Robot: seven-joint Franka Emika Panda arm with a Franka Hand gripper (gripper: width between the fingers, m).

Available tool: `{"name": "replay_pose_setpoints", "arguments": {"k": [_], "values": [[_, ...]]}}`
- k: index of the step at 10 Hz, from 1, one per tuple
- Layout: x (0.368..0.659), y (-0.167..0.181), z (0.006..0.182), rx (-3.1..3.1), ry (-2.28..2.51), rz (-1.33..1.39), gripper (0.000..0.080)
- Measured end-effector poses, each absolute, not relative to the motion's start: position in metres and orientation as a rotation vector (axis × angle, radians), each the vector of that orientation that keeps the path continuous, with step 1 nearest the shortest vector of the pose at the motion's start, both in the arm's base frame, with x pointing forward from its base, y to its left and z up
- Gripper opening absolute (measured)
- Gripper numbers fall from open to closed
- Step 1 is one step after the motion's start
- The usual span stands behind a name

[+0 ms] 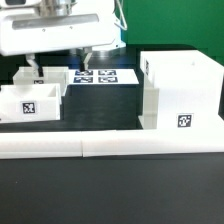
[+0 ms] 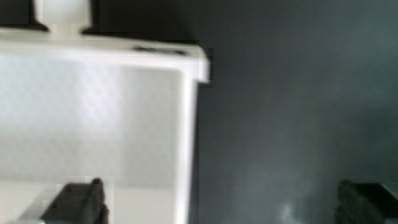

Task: Assemble drawer

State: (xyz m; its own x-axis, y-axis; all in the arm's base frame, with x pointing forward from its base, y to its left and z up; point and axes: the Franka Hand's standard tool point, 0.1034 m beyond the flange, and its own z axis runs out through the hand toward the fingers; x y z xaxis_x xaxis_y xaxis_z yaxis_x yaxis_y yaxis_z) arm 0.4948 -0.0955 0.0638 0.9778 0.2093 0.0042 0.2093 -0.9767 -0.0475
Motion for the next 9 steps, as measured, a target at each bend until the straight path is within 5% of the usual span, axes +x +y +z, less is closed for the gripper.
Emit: {"name": "replay_pose_setpoints", "arguments": {"k": [9], "values": [[0.481, -0.103, 0.007, -3.104, -0.346, 0.040, 0.0649]]}}
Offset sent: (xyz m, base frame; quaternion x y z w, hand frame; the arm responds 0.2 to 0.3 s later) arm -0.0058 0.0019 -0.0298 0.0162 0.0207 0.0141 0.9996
